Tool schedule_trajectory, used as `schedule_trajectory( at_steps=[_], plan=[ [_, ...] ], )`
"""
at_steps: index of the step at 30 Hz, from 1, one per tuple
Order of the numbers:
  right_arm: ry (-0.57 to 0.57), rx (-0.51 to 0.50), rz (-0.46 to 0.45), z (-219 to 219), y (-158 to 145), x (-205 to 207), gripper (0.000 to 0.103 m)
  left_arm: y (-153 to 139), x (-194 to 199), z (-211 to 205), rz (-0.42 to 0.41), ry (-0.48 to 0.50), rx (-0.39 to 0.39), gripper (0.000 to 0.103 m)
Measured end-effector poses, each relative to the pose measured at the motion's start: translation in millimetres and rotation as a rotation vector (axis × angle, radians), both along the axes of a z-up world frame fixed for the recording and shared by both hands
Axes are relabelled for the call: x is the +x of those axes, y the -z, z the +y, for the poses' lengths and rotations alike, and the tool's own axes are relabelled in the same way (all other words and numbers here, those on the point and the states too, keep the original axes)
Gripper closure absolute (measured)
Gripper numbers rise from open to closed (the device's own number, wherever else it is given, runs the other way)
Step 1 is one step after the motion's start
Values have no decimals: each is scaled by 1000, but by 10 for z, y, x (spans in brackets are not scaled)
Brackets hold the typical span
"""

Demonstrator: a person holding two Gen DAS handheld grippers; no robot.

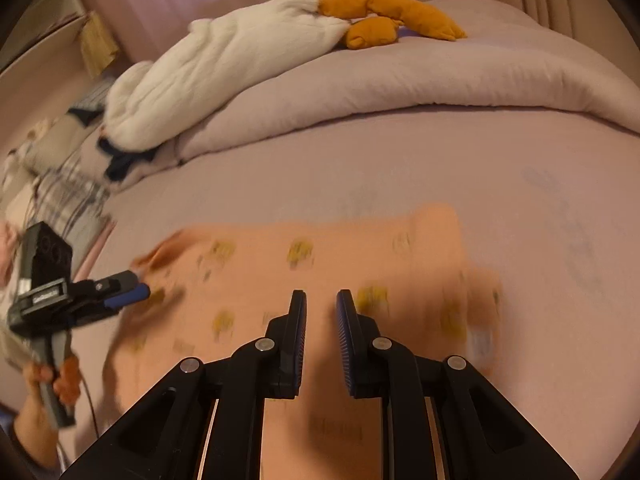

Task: Fold small clothes
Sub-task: 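Release the hem and smooth the folded shirt with both tools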

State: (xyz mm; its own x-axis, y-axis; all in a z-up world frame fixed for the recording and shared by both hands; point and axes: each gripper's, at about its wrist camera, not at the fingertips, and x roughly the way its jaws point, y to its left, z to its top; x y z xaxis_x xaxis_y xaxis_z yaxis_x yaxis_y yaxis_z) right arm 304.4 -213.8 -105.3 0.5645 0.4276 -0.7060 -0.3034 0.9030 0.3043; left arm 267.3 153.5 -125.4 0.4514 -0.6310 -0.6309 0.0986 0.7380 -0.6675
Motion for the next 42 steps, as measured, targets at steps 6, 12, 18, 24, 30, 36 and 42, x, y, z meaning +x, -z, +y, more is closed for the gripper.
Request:
schedule_trajectory(
  at_steps=[6, 12, 18, 24, 30, 36, 42],
  plan=[
    [-49, -182, 14, 145, 156, -438, 84, 258, -511, 108, 11, 19, 85, 58],
    [-59, -264, 80, 63, 462, -768, 84, 380, -838, 93, 14, 17, 48, 59],
    [-51, -259, 154, -72, 476, -918, 84, 392, -1111, 142, 71, 36, 11, 61],
    [-70, -109, 75, -130, 200, -1024, 84, 94, -1090, 200, -2, 27, -39, 61],
    [-84, 35, 5, 190, 145, -723, 84, -160, -473, 58, -97, 18, -49, 61],
    [-111, 55, 9, 489, 301, -713, 84, 60, 531, -124, -4, -26, -87, 61],
    [-100, -26, -13, 366, 275, -778, 84, 172, 920, 296, 40, -230, -81, 61]
  ],
)
